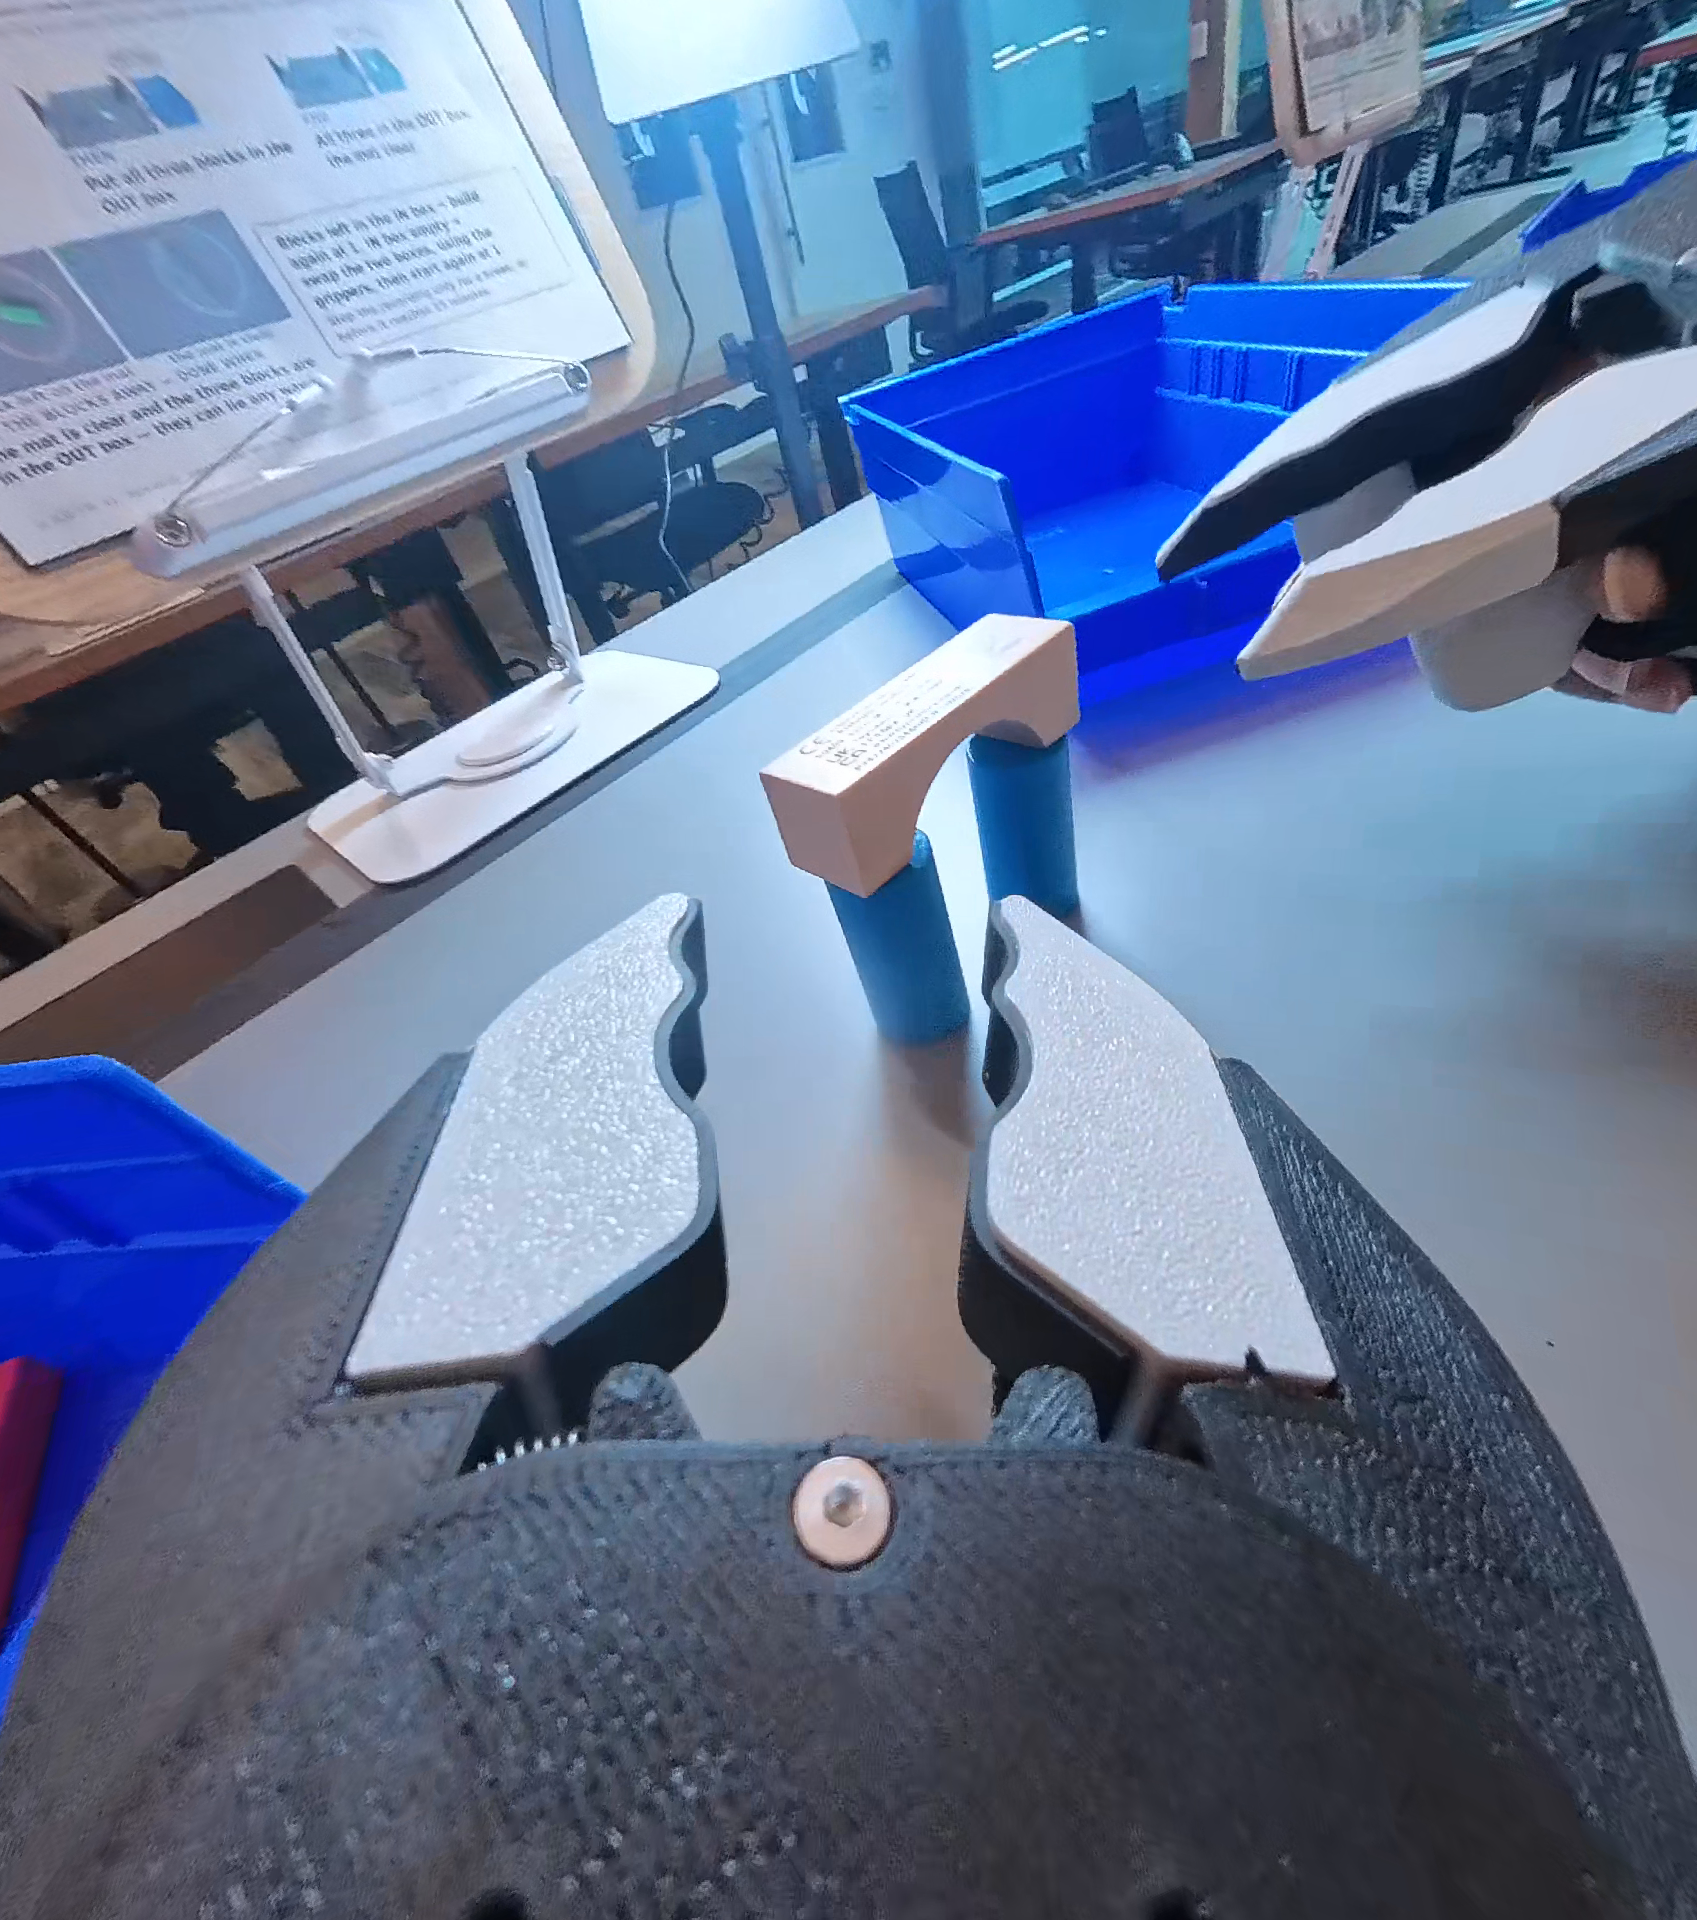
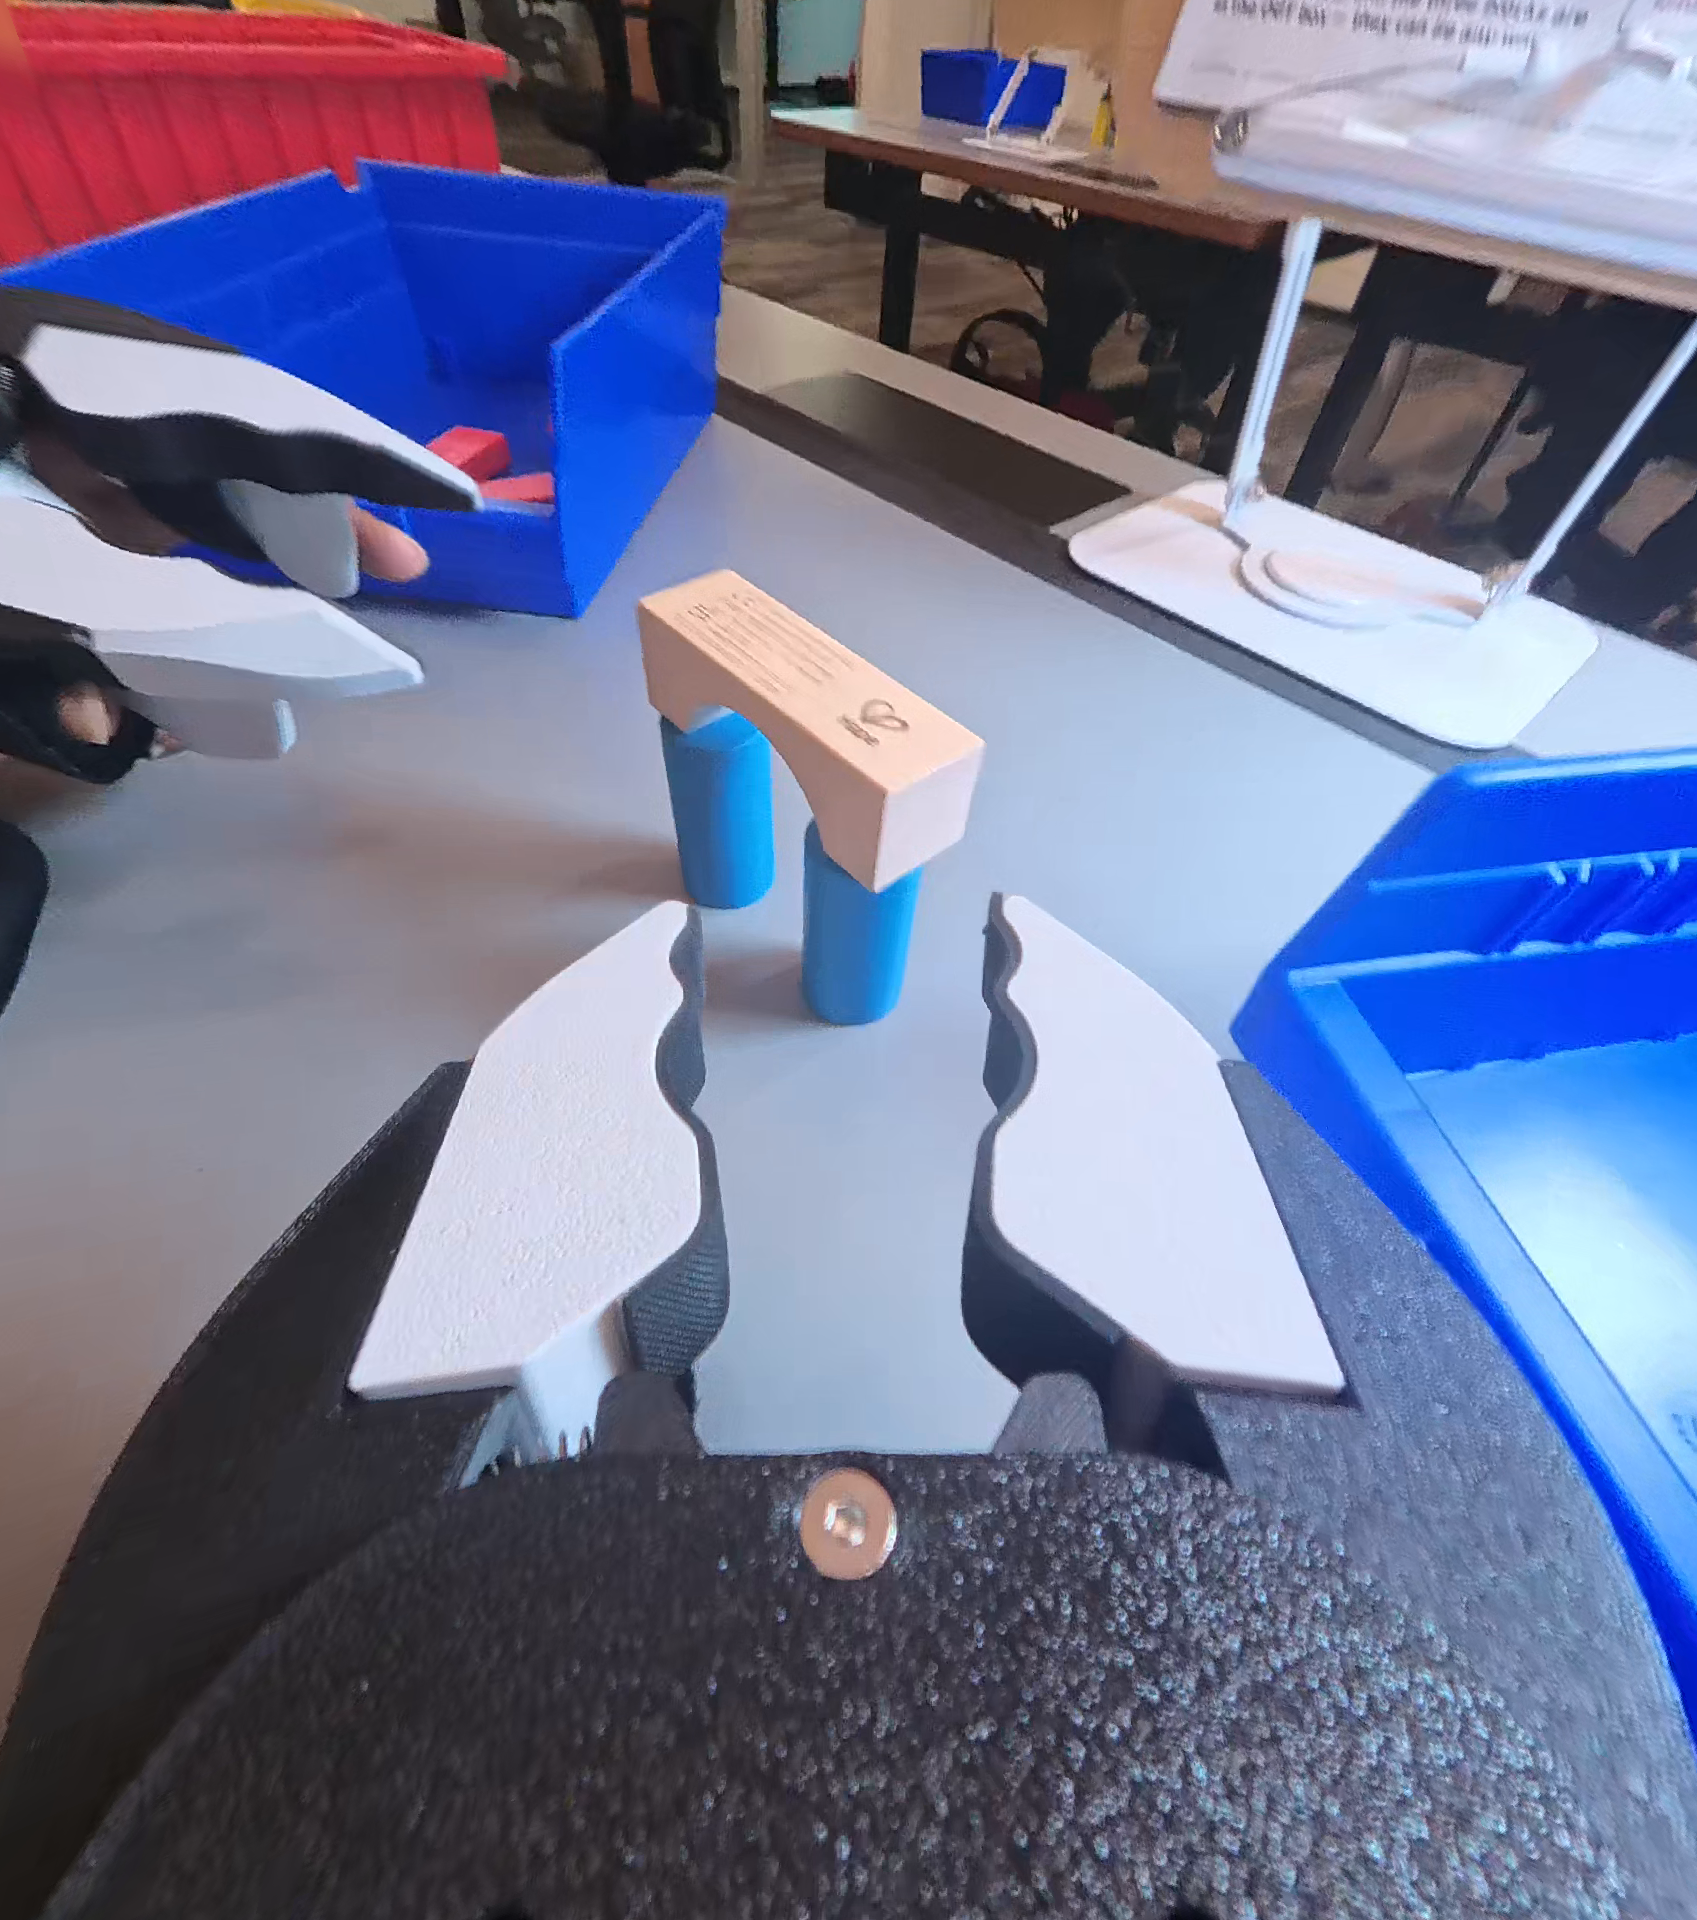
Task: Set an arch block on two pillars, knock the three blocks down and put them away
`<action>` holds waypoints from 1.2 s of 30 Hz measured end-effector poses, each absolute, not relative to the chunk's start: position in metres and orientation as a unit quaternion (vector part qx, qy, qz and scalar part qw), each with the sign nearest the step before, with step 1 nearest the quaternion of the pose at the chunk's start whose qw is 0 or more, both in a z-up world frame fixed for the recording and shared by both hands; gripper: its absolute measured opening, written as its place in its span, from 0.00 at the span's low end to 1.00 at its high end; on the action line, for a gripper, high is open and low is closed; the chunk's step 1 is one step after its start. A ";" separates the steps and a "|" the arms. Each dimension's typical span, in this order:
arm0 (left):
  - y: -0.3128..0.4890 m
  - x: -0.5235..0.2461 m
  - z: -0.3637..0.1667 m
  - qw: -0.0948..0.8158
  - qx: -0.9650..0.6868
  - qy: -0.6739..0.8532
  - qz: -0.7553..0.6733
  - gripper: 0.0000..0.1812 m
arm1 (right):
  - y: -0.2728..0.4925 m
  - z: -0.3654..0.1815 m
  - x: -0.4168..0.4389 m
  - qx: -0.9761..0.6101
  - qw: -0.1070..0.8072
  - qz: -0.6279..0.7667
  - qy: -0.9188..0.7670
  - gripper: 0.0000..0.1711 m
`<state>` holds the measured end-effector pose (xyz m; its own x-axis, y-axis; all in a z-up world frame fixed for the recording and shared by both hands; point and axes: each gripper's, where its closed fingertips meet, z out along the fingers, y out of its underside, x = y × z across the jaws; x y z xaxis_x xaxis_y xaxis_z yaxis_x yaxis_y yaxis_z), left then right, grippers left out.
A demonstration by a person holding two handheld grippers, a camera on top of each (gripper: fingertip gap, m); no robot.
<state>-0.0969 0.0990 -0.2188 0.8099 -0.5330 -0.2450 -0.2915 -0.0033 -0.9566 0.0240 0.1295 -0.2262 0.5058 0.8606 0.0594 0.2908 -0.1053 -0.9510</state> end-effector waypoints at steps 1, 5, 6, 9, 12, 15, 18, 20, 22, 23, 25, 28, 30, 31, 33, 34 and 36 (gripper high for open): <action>0.099 -0.098 -0.218 0.644 -0.702 0.290 -0.092 0.29 | 0.132 -0.229 0.026 -0.697 0.518 0.275 -0.412 0.31; 0.102 -0.101 -0.224 0.634 -0.714 0.278 -0.109 0.31 | 0.140 -0.227 0.035 -0.699 0.527 0.272 -0.399 0.32; 0.103 -0.101 -0.225 0.631 -0.716 0.275 -0.116 0.32 | 0.142 -0.225 0.036 -0.696 0.534 0.265 -0.400 0.32; 0.104 -0.101 -0.228 0.623 -0.724 0.268 -0.129 0.35 | 0.145 -0.220 0.040 -0.688 0.552 0.246 -0.402 0.32; 0.104 -0.101 -0.230 0.618 -0.725 0.272 -0.135 0.35 | 0.147 -0.222 0.041 -0.690 0.551 0.243 -0.401 0.33; 0.102 -0.099 -0.231 0.618 -0.721 0.285 -0.131 0.35 | 0.149 -0.224 0.042 -0.689 0.552 0.242 -0.402 0.32; 0.099 -0.100 -0.226 0.629 -0.710 0.295 -0.115 0.29 | 0.148 -0.223 0.041 -0.681 0.559 0.240 -0.408 0.32; 0.097 -0.102 -0.220 0.642 -0.699 0.294 -0.112 0.23 | 0.147 -0.223 0.040 -0.676 0.561 0.238 -0.415 0.32; 0.095 -0.103 -0.214 0.652 -0.691 0.289 -0.118 0.19 | 0.145 -0.223 0.039 -0.673 0.561 0.232 -0.423 0.32; 0.095 -0.104 -0.213 0.655 -0.688 0.288 -0.121 0.17 | 0.145 -0.224 0.039 -0.673 0.561 0.227 -0.426 0.33; 0.095 -0.105 -0.213 0.655 -0.688 0.286 -0.123 0.15 | 0.146 -0.227 0.039 -0.674 0.559 0.216 -0.431 0.34; 0.096 -0.106 -0.214 0.655 -0.688 0.283 -0.128 0.13 | 0.147 -0.231 0.038 -0.679 0.552 0.211 -0.434 0.36; 0.098 -0.107 -0.216 0.655 -0.690 0.282 -0.126 0.13 | 0.147 -0.235 0.037 -0.685 0.546 0.210 -0.435 0.38; 0.098 -0.107 -0.216 0.654 -0.691 0.282 -0.124 0.13 | 0.148 -0.238 0.036 -0.689 0.540 0.210 -0.435 0.39; 0.099 -0.108 -0.217 0.654 -0.692 0.281 -0.124 0.13 | 0.148 -0.244 0.035 -0.697 0.529 0.209 -0.438 0.41; 0.099 -0.107 -0.217 0.653 -0.692 0.281 -0.126 0.13 | 0.148 -0.247 0.033 -0.699 0.524 0.208 -0.440 0.42; 0.100 -0.106 -0.218 0.650 -0.694 0.279 -0.135 0.18 | 0.148 -0.253 0.030 -0.705 0.514 0.204 -0.444 0.45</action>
